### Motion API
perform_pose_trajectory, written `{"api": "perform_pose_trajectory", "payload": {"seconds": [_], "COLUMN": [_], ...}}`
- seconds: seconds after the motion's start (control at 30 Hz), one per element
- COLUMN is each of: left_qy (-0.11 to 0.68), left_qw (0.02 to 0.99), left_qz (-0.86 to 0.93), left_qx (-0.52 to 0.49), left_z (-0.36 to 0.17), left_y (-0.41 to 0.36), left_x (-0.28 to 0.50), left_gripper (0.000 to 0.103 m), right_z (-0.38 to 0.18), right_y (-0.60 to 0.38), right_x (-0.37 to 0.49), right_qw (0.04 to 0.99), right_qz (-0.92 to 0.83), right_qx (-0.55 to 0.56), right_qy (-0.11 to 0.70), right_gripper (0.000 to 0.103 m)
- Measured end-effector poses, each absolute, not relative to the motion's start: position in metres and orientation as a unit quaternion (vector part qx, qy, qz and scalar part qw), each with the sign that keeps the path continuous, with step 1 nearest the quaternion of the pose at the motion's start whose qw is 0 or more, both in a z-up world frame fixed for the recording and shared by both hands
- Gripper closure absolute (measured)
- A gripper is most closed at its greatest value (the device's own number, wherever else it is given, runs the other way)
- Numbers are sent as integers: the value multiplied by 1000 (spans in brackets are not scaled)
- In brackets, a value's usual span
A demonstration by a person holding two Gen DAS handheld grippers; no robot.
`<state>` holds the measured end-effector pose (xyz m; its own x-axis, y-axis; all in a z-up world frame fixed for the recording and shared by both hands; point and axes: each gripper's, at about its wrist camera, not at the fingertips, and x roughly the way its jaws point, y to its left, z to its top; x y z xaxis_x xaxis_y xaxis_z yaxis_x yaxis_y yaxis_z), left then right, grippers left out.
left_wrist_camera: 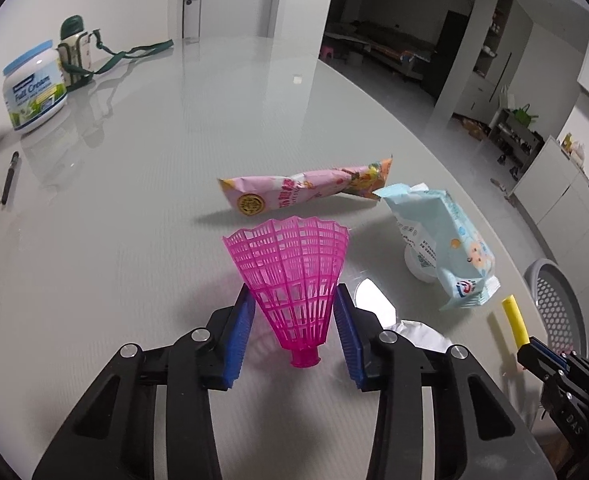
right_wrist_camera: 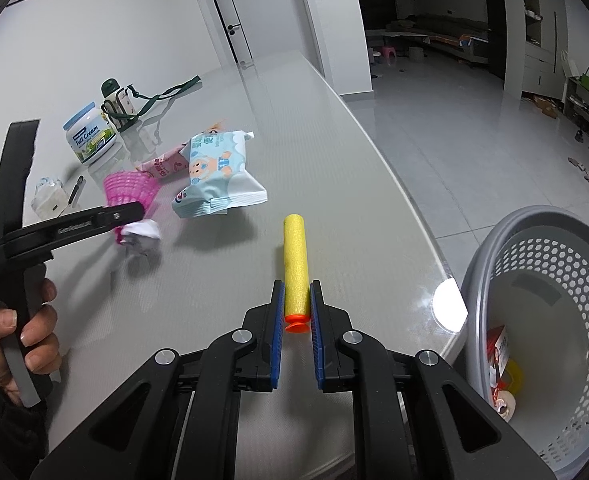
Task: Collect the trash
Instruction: 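Grasp the pink shuttlecock with the left gripper and lift it, then carry the yellow dart and pink shuttlecock over the grey basket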
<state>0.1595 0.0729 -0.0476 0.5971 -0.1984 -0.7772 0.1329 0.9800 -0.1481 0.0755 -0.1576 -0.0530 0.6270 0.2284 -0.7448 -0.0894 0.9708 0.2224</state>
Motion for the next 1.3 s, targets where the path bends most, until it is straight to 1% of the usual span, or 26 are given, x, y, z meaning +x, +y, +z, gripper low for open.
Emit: {"api": "perform_pose_trajectory", "payload": {"seconds": [0.23,0.4,0.53,0.67,0.93,1.07,1.3], "left_qy": [408,401,396,381,365,368,395], "left_qw": [909,913,914,916,904,890,861], "left_qz": [-76,-72,-86,-123,-221,-267,-314], "left_qx": [-28,-29,-23,-9,31,42,66], "left_z": [-25,-16,-8,5,15,10,-13], "left_y": [84,91,79,49,-50,-101,-166], "left_x": [132,112,99,92,83,78,69], "left_gripper": [63,63,63,63,63,63,63], "right_z": [-50,-49,-50,-49,-42,-42,-54], "right_y": [-162,-168,-177,-193,-244,-273,-327], "right_x": [67,62,57,49,24,8,-23], "right_qw": [902,903,904,907,916,916,909], "right_qz": [80,72,66,55,2,-29,-81], "right_qx": [85,96,105,116,138,140,163], "right_qy": [416,412,409,401,378,375,376], "right_gripper": [91,91,91,91,91,91,91]}}
